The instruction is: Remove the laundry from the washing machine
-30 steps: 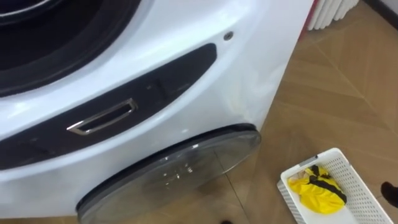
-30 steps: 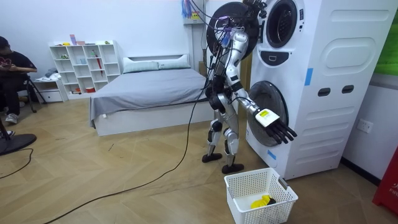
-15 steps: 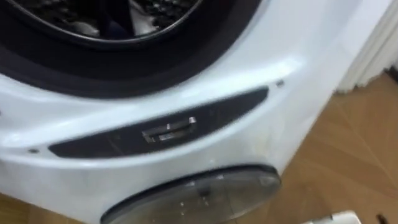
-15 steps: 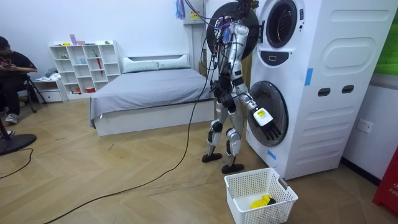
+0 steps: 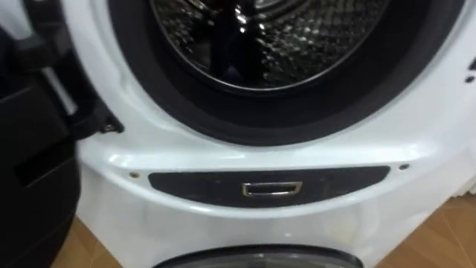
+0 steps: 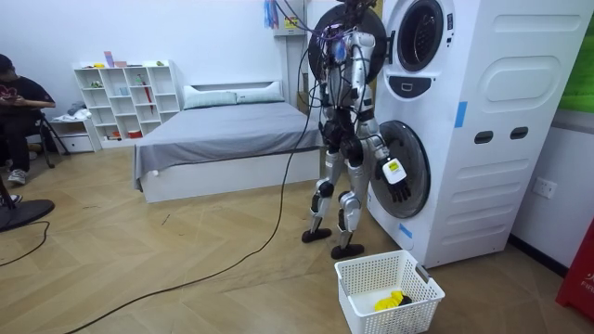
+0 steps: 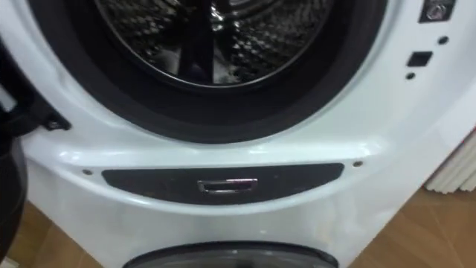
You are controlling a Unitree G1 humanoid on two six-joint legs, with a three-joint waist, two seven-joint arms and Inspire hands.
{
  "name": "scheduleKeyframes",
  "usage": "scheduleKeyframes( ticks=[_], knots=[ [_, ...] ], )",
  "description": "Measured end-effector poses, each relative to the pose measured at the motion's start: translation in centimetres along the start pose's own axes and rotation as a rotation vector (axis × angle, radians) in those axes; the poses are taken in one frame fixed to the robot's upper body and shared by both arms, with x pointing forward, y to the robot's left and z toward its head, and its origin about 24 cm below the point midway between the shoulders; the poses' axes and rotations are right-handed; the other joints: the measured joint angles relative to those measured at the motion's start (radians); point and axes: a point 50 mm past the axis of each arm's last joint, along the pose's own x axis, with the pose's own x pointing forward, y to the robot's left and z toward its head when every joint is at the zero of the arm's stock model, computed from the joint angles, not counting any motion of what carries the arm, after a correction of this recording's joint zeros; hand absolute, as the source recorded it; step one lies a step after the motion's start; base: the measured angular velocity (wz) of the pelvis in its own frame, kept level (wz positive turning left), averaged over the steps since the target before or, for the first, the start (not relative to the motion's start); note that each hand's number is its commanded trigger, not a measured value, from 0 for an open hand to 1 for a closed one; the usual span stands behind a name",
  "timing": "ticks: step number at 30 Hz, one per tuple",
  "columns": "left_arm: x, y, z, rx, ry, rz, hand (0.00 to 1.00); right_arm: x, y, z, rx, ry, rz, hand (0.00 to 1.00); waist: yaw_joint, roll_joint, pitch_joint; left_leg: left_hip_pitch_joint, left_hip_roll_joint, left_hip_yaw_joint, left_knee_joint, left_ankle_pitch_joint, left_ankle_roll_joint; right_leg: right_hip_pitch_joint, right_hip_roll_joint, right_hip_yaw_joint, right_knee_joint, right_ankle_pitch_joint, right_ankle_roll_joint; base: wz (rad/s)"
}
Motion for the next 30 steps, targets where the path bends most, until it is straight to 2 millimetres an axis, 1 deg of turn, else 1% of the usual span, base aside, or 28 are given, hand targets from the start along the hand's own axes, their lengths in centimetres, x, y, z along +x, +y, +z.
scheduleKeyframes(
  ticks=[2,4,6,8,10,11,12,15,19,24,30],
  knots=[
    [0.0,0.1,0.0,0.006,0.001,0.002,0.00,0.0,0.9,0.0,0.006,0.018,0.049,0.00,0.002,-0.011,0.0067,0.006,0.000,-0.023,0.000,0.000,0.000,0.017,-0.003,-0.012,0.000,-0.006,-0.002,0.24],
    [0.0,-0.1,0.0,0.018,0.000,-0.003,0.00,-0.1,1.4,0.2,0.008,0.018,0.082,0.00,0.008,-0.018,0.0052,0.006,0.000,-0.037,0.000,0.000,0.000,0.021,-0.005,-0.025,0.000,-0.009,-0.003,0.24],
    [0.0,-0.2,-0.1,0.016,0.004,-0.008,0.00,-0.1,1.6,-0.1,0.007,0.024,0.104,0.00,0.011,-0.020,0.0053,0.009,0.000,-0.041,0.000,0.000,0.000,0.025,-0.008,-0.033,0.001,-0.010,-0.003,0.16],
    [-0.1,-0.3,-0.8,0.043,0.028,-0.012,0.00,-0.1,1.8,0.0,0.008,0.023,0.130,0.00,0.015,-0.021,0.0066,0.021,0.000,-0.050,0.000,0.000,0.000,0.038,-0.009,-0.042,0.000,-0.011,-0.003,0.05],
    [-0.1,0.0,-1.1,0.052,0.040,-0.002,0.00,-0.3,2.2,-0.5,0.010,0.041,0.139,0.00,0.012,-0.024,0.0084,0.037,-0.001,-0.066,0.000,0.000,0.000,0.062,-0.010,-0.043,0.001,-0.018,-0.002,0.17],
    [-0.2,0.0,-1.3,0.051,0.045,-0.002,0.00,-0.5,2.4,-0.9,0.013,0.053,0.147,0.00,0.011,-0.025,0.0070,0.045,-0.002,-0.065,0.000,0.000,0.000,0.071,-0.011,-0.044,0.001,-0.025,0.000,0.19],
    [-0.2,0.0,-1.3,0.051,0.046,-0.002,0.00,-0.5,2.5,-1.0,0.014,0.056,0.150,0.00,0.010,-0.026,0.0075,0.049,-0.002,-0.065,0.000,0.000,-0.001,0.074,-0.011,-0.044,0.001,-0.029,0.000,0.13],
    [-0.3,0.0,-1.7,0.056,0.055,-0.001,0.00,-0.6,2.6,-1.0,0.020,0.062,0.157,0.00,0.010,-0.024,0.0075,0.057,-0.002,-0.070,-0.001,-0.004,-0.005,0.083,-0.010,-0.045,0.003,-0.033,0.001,0.07],
    [-0.3,0.0,-1.8,0.066,0.062,-0.001,0.00,-0.6,2.6,-1.1,0.023,0.066,0.165,0.00,0.009,-0.020,0.0053,0.059,-0.001,-0.088,-0.006,-0.009,-0.007,0.089,-0.010,-0.057,0.005,-0.029,0.003,0.10],
    [-0.3,0.0,-1.9,0.096,0.070,-0.003,0.00,-0.6,2.5,-1.1,0.027,0.065,0.163,0.00,0.011,-0.015,0.0032,0.059,-0.001,-0.088,-0.006,-0.009,-0.007,0.090,-0.010,-0.059,0.005,-0.029,0.002,0.01],
    [-0.4,0.0,-2.1,0.106,0.084,-0.002,0.00,-0.6,2.5,-1.1,0.023,0.063,0.168,0.00,0.011,-0.011,0.0029,0.059,0.002,-0.086,-0.006,-0.009,-0.008,0.090,-0.006,-0.057,0.002,-0.027,0.000,0.00]
  ],
)
